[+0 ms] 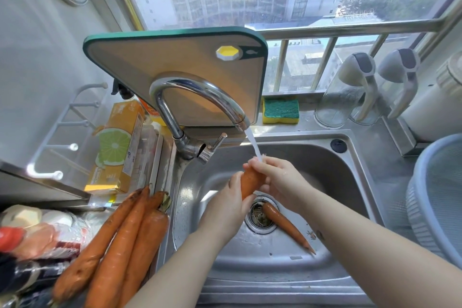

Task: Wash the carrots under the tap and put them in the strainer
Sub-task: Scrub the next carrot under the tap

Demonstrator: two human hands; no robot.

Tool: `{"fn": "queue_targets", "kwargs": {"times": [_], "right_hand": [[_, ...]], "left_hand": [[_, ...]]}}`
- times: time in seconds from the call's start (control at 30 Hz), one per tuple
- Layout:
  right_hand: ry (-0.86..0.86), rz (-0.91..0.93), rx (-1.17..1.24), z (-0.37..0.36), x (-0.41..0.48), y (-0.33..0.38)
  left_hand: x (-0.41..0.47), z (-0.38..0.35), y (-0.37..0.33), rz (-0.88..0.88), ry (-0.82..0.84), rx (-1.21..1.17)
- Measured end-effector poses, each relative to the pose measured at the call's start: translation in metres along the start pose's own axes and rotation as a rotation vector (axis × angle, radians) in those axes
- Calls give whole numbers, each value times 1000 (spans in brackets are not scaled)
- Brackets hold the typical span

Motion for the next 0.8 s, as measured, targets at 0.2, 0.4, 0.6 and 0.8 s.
{"fn": "queue_targets", "kwargs": {"times": [0.2,0.4,0.6,0.8], "right_hand": [[-65,-8,143,-5,0,10],[-123,134,-140,-8,-2,2],[-103,254,-630,-2,-5,1],[-357,404,-425,-11,9,-1]], "left_hand": [[3,9,-5,33,-49,-39],[16,14,-24,158,-29,0],[12,7,-24,172,23,-85],[6,-4,-32,66,-77,-177]]}}
Point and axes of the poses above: each hand's wrist, its own x-axis towards the middle knuckle, its own z-axis out of the back of the hand, y = z × x, the point moved 2 cm from there along x, towards the middle knuckle, and after that the axes turned 13 degrees about x, right-handed, at the moved point
